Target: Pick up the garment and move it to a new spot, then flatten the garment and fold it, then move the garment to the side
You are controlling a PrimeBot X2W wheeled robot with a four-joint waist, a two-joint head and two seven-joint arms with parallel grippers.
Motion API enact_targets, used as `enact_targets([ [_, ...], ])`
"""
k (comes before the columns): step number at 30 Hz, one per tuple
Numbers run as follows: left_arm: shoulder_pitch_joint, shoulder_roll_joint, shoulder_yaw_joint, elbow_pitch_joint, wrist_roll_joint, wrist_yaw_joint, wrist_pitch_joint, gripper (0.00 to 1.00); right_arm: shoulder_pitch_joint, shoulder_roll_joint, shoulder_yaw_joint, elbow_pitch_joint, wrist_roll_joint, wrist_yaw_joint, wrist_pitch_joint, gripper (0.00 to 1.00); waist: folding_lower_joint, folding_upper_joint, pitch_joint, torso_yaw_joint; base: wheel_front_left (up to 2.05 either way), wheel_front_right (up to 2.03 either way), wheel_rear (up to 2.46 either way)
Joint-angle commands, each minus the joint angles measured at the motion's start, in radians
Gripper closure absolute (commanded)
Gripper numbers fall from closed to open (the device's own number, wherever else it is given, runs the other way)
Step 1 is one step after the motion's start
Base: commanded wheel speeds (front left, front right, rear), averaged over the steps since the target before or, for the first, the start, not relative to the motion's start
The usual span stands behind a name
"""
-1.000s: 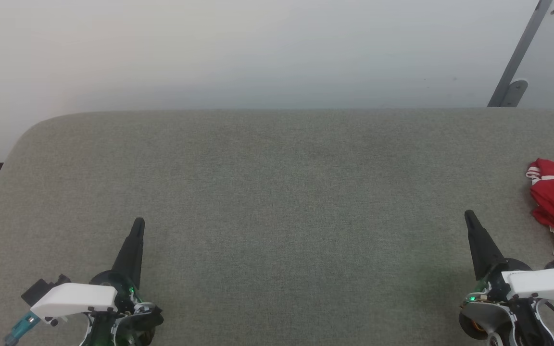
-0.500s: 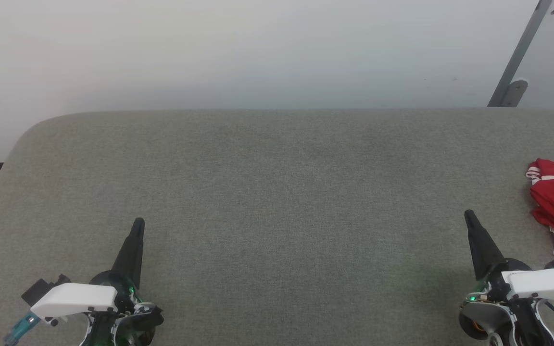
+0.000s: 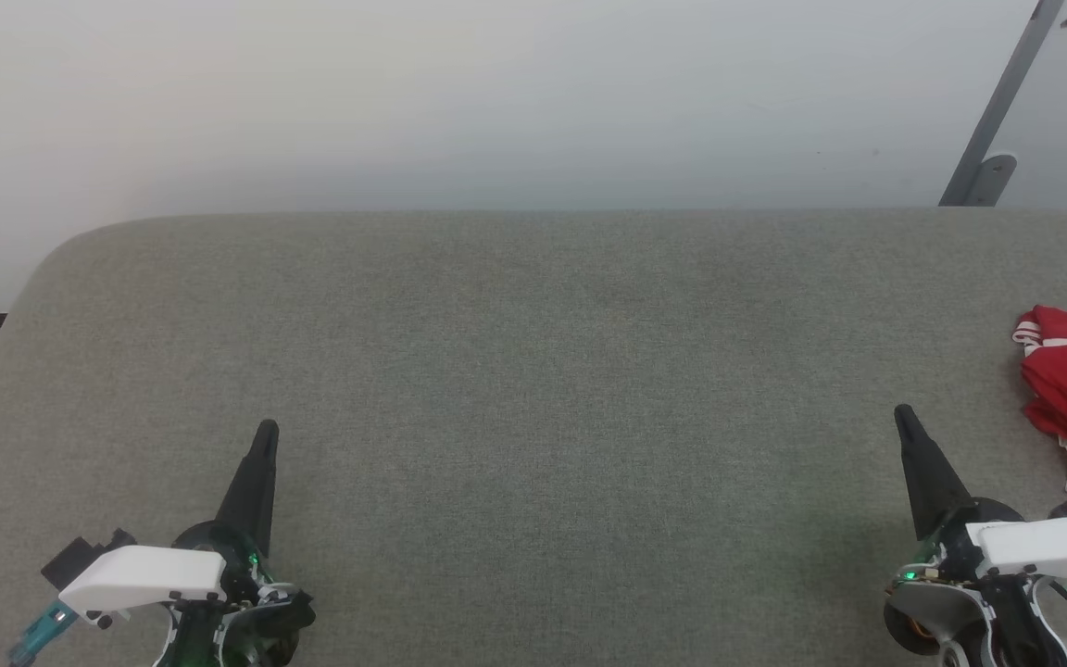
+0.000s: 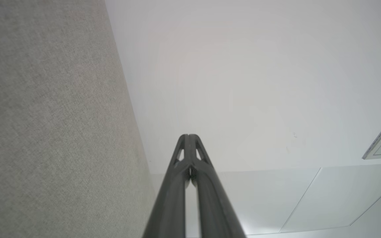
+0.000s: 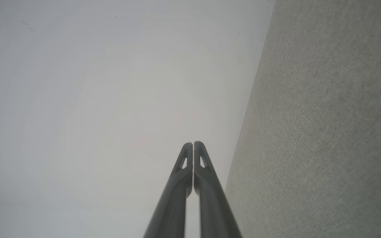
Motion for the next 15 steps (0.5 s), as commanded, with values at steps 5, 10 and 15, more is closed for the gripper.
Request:
enact_targets([
  [5,-0.011,-0.002,0.0,-0.001,-0.003,-0.005,0.003,1.0,-0.006,0.003,0.0,-0.003,0.004,0.0,0.003,1.0,0.0,0.0,0.0,0.0,0.0,0.0,0.0],
  [10,-0.011,-0.002,0.0,-0.001,-0.003,-0.005,0.003,1.0,-0.006,0.003,-0.001,-0.003,0.004,0.0,0.002,1.0,0.0,0.0,0.0,0.0,0.0,0.0,0.0],
  [15,-0.011,-0.002,0.0,-0.001,-0.003,-0.005,0.003,1.0,-0.006,0.003,-0.001,-0.003,0.004,0.0,0.002,1.0,0.0,0.0,0.0,0.0,0.0,0.0,0.0],
])
